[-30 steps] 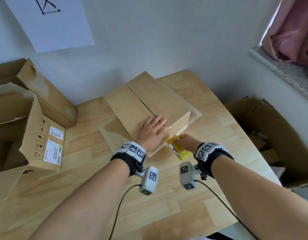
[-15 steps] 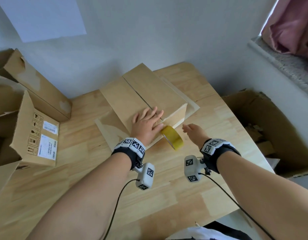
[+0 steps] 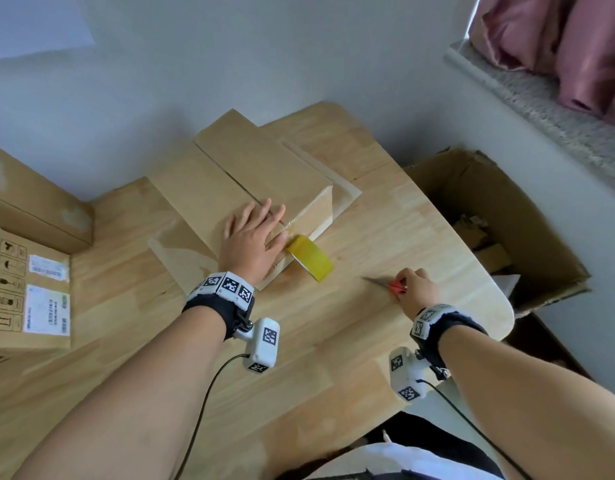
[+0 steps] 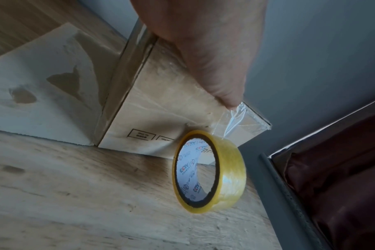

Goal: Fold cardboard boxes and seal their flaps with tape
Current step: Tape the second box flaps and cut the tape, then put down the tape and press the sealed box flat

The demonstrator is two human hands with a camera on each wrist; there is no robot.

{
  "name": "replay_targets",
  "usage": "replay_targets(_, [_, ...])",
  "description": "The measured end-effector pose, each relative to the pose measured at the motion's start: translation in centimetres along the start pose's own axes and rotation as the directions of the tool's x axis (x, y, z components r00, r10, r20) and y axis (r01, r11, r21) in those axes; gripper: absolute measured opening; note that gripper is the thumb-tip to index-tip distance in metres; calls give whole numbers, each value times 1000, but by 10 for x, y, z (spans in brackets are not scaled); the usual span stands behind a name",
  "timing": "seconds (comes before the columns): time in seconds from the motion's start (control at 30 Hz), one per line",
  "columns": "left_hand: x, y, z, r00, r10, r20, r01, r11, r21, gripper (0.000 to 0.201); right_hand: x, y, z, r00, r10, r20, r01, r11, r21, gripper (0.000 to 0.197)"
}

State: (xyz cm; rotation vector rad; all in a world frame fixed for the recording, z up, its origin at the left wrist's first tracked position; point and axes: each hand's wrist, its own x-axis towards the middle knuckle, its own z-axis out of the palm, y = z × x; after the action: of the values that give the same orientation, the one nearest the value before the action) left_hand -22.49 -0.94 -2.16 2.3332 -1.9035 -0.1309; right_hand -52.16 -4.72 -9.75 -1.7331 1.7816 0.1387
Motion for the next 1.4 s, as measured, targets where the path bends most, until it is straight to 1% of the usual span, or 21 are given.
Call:
replay_targets(0.07, [-1, -1, 0, 1000, 2, 3, -1, 1000, -9, 48, -1, 1, 0, 999, -32, -5, 32, 999, -23, 21])
replay_targets(0.17, [1, -2, 0, 1000, 9, -3, -9, 1000, -4, 48, -3, -1, -2, 999, -31, 20, 32, 998, -56, 21])
replay_targets(0.33, [0, -6, -1, 1000, 29, -3, -29, 1000, -8, 49, -6, -7, 4, 998, -37, -47, 33, 996, -81, 15])
replay_targets(0.43, [-1, -6, -2, 1000, 28, 5, -28, 1000, -10, 49, -6, -9, 6, 998, -56, -10, 54, 991, -119, 19])
replay_targets(0.47, [-1, -5, -3, 999, 31, 8, -31, 999, -14, 49, -4, -10, 5, 998, -57, 0, 56, 994, -96, 21])
replay_targets(0.5, [-1, -6, -3, 999, 39, 11, -39, 999, -18, 49, -2, -11, 3, 999, -49, -2, 48, 998, -37, 22])
replay_targets(0.57, [-1, -8, -6, 998, 64, 27, -64, 998, -14, 49, 1, -13, -2, 999, -10, -34, 16, 987, 160, 24])
replay_targets(0.67, [-3, -19, -10, 993, 98, 65, -99, 995, 17, 52, 4, -21, -8, 996, 47, -70, -12, 899, 437, 23])
replay_targets(0.73, [-4, -26, -12, 987, 135, 84, -138, 990, 26, 59, 6, -34, -15, 990, 44, -133, 40, 821, 569, 22])
replay_targets(0.83, [-2, -39, -15, 969, 208, 131, -212, 977, 18, 68, 9, -67, -36, 971, -63, -228, 199, 740, 642, 22])
replay_targets(0.9, [3, -49, -19, 953, 256, 159, -261, 965, 9, 78, 10, -96, -52, 942, -174, -286, 320, 718, 618, 14])
replay_targets(0.97, [8, -61, -22, 937, 287, 198, -287, 957, -29, 81, 5, -126, -66, 893, -285, -348, 441, 708, 551, 11])
replay_targets(1.03, [14, -73, -25, 916, 330, 227, -326, 944, -56, 79, -2, -151, -72, 817, -425, -390, 567, 717, 407, 13])
replay_targets(1.07, [17, -78, -26, 904, 352, 244, -346, 936, -67, 80, -6, -162, -72, 776, -504, -379, 618, 728, 298, 16])
replay_targets(1.13, [24, -84, -31, 893, 366, 262, -355, 931, -90, 78, -13, -179, -67, 717, -641, -273, 682, 727, 86, 17])
replay_targets(1.2, [28, -87, -36, 898, 340, 281, -333, 940, -74, 57, -19, -193, -62, 707, -698, -118, 698, 715, -44, 16])
replay_targets(1.27, [27, -86, -41, 915, 289, 280, -285, 957, -55, 47, -22, -202, -59, 714, -699, -39, 691, 713, -118, 16])
replay_targets(1.3, [23, -85, -42, 934, 268, 234, -257, 963, -79, 48, -23, -205, -58, 721, -692, -37, 681, 718, -146, 16])
replay_targets(1.33, [18, -83, -43, 962, 231, 148, -212, 968, -134, 47, -24, -207, -57, 730, -682, -39, 667, 724, -176, 17])
replay_targets(1.37, [10, -79, -46, 987, 157, 26, -147, 963, -226, 43, -25, -209, -57, 738, -673, -40, 653, 728, -210, 19])
replay_targets(1.4, [2, -77, -48, 995, 30, -94, -62, 931, -359, 34, -26, -210, -56, 746, -665, -35, 638, 729, -247, 21])
